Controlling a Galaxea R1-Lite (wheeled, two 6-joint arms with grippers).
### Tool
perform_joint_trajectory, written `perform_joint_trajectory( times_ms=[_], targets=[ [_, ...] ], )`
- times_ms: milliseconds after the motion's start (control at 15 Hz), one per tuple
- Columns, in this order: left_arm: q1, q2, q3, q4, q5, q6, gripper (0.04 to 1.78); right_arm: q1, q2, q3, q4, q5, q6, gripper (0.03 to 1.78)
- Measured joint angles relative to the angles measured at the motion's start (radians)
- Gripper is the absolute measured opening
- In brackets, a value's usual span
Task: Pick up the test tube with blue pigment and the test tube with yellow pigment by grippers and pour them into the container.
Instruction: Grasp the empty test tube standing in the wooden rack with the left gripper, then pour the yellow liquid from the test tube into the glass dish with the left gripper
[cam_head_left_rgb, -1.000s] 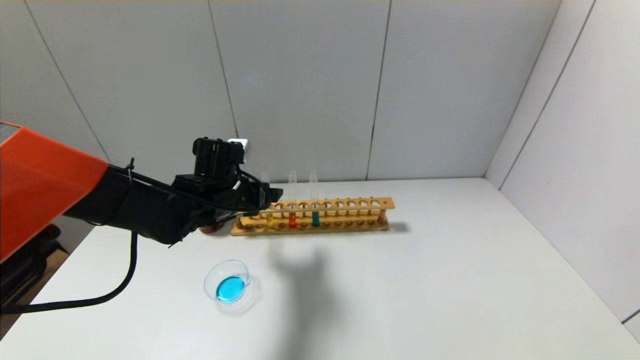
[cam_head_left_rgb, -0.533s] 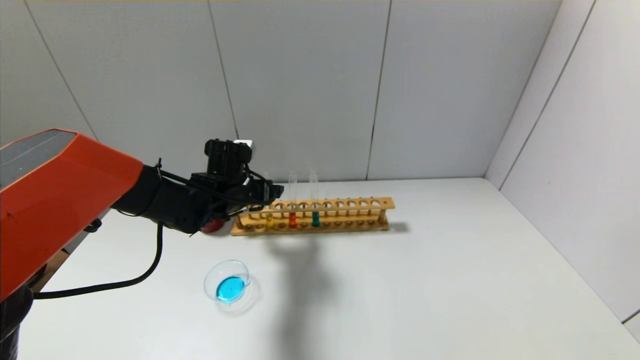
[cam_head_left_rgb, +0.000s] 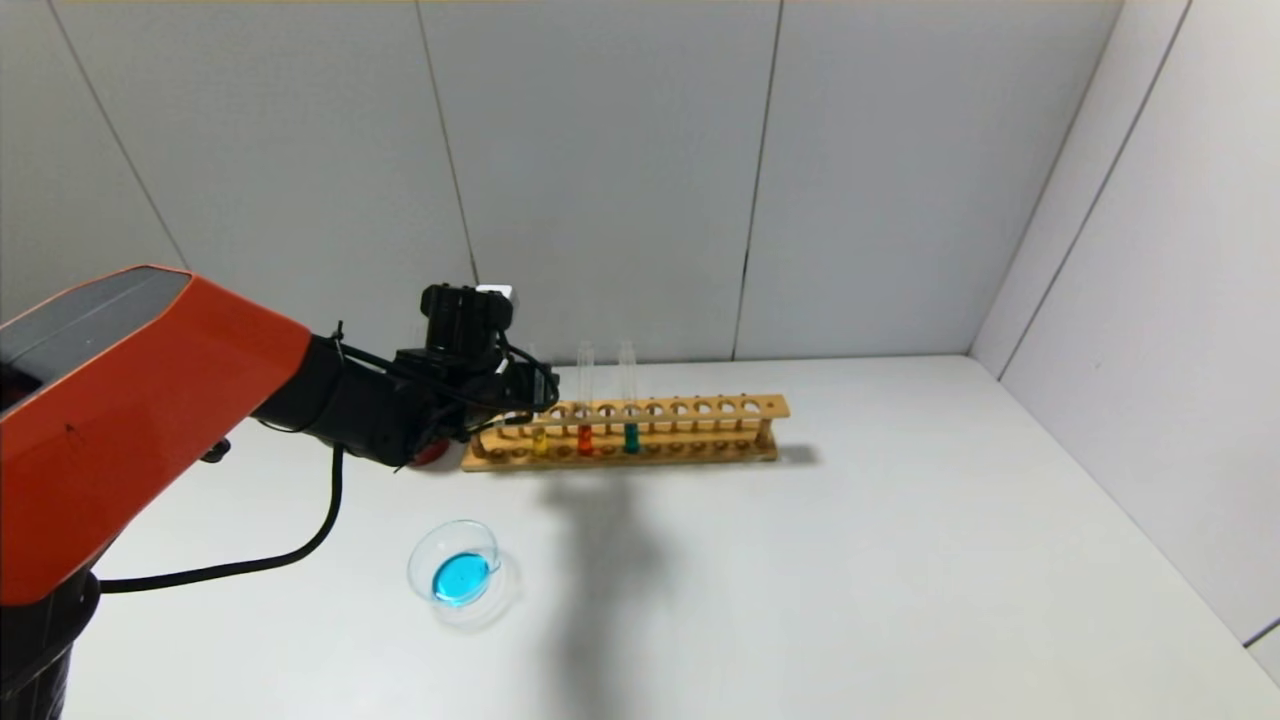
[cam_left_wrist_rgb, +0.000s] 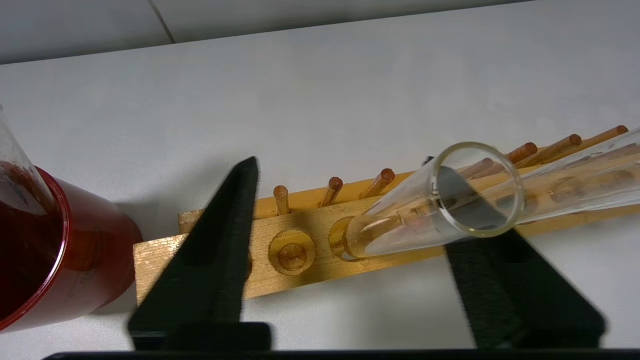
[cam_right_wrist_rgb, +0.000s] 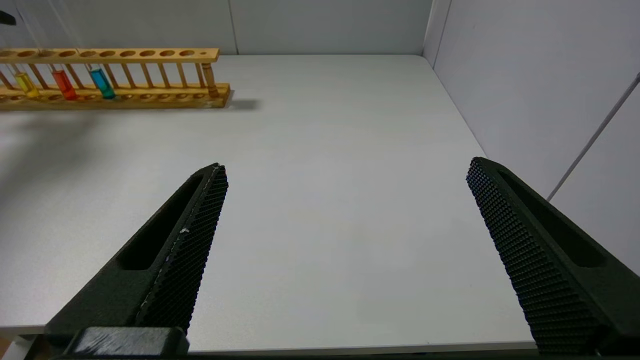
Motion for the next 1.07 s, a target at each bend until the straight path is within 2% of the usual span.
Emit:
perform_joint_trajectory(
  times_ms=[200, 333, 1067],
  targets=[
    [-0.004, 0.005, 0.0, -0.006, -0.003, 0.0, 0.52, 0.0, 0.0, 0.0, 0.0, 0.0, 0.0, 1.75],
    [-0.009, 0.013, -0.003, -0.009, -0.003, 0.0, 0.33, 0.0, 0.0, 0.0, 0.0, 0.0, 0.0, 1.75],
    [-0.016, -0.059, -0.014, 0.005, 0.004, 0.055, 0.33, 0.0, 0.0, 0.0, 0.0, 0.0, 0.0, 1.75]
  ],
)
